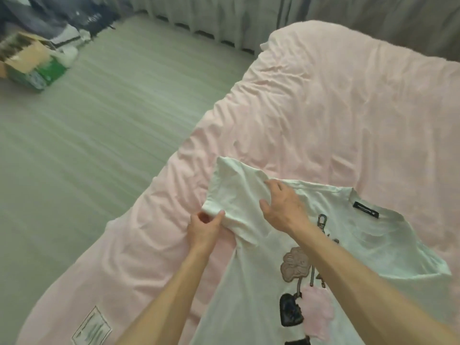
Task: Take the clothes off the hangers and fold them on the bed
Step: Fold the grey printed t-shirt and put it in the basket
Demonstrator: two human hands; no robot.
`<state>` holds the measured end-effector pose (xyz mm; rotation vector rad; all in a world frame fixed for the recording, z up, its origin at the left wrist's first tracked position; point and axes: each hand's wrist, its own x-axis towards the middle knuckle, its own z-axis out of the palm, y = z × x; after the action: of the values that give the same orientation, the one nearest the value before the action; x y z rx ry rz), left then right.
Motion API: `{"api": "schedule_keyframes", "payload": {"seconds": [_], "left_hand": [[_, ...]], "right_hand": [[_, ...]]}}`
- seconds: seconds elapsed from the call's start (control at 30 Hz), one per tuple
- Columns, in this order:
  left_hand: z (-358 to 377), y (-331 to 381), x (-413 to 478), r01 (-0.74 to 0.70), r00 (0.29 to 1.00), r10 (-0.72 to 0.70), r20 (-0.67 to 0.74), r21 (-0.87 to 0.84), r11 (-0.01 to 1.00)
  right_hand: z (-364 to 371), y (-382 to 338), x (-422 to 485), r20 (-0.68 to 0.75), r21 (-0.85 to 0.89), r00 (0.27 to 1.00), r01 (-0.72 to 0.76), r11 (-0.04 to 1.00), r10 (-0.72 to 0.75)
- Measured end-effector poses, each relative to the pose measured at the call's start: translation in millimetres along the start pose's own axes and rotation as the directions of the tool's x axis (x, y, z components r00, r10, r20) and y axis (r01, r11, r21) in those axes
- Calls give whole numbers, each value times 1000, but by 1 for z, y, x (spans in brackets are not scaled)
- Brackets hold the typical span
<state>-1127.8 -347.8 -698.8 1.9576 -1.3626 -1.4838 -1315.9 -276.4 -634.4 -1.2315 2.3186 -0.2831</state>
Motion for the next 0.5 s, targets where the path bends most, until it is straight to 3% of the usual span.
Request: {"api": "schedule_keyframes", "payload": {"seconds": [0.1,0.2,0.3,0.4,0.5], "left_hand": [[-3,1,25,97,990,-85,113,-106,990],[-4,-7,35,111,977,-92,190,-90,990],[-5,-17,38,80,979,-65,192,-69,994],[-11,-27,42,79,980,-69,186,-48,996],[-17,-29,45,77,986,-64,154,-78,994]], "right_hand": [[4,-30,42,50,45,999,17,999,-19],[16,-51,81,91,69,996,17,997,-24],[27,-60,111,165,234,986,-62,970,24],[31,-65,130,160,395,973,-219,892,168],[27,-65,139,95,496,982,-191,847,166]]}}
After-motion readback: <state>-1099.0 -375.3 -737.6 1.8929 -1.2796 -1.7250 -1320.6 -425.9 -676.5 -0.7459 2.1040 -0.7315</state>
